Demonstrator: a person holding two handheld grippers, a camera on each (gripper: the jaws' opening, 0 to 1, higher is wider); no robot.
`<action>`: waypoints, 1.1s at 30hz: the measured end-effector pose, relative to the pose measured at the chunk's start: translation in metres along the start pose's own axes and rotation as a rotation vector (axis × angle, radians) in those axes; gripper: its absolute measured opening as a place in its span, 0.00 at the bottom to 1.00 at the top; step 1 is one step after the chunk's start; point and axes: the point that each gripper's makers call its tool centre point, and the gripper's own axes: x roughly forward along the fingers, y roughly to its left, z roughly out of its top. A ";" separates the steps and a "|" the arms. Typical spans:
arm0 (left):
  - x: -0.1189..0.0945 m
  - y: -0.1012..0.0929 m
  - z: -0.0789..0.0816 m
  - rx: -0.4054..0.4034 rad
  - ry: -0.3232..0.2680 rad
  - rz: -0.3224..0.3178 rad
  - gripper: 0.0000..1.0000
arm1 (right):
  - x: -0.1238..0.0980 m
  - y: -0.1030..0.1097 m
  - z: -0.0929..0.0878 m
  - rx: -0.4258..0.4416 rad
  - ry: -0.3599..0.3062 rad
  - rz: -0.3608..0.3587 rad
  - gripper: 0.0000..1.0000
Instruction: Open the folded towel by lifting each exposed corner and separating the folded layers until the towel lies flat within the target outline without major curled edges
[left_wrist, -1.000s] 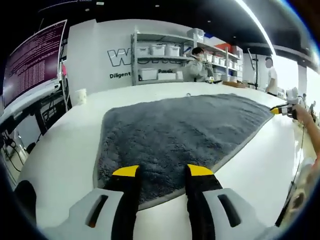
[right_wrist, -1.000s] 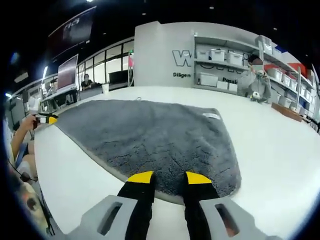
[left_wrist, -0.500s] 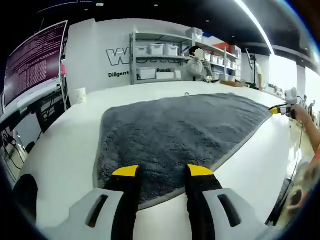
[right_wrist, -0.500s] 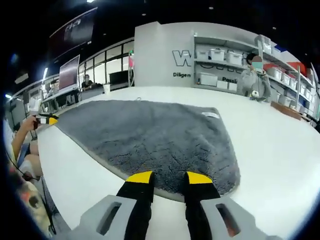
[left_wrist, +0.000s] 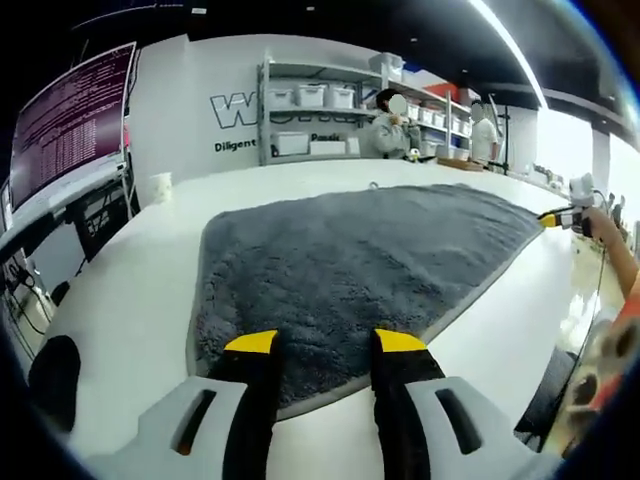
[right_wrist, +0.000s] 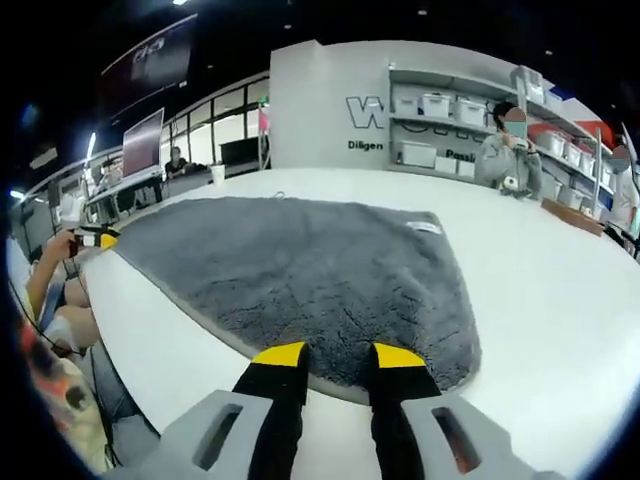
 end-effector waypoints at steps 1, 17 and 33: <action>-0.001 0.000 0.000 0.001 0.002 0.000 0.34 | -0.002 0.001 -0.001 -0.001 0.002 0.000 0.20; -0.006 -0.007 -0.002 -0.006 0.026 -0.019 0.41 | -0.006 0.007 -0.003 -0.020 0.066 0.025 0.25; -0.038 -0.052 0.028 -0.083 -0.092 -0.148 0.90 | 0.056 -0.011 0.094 -0.052 -0.039 0.053 0.59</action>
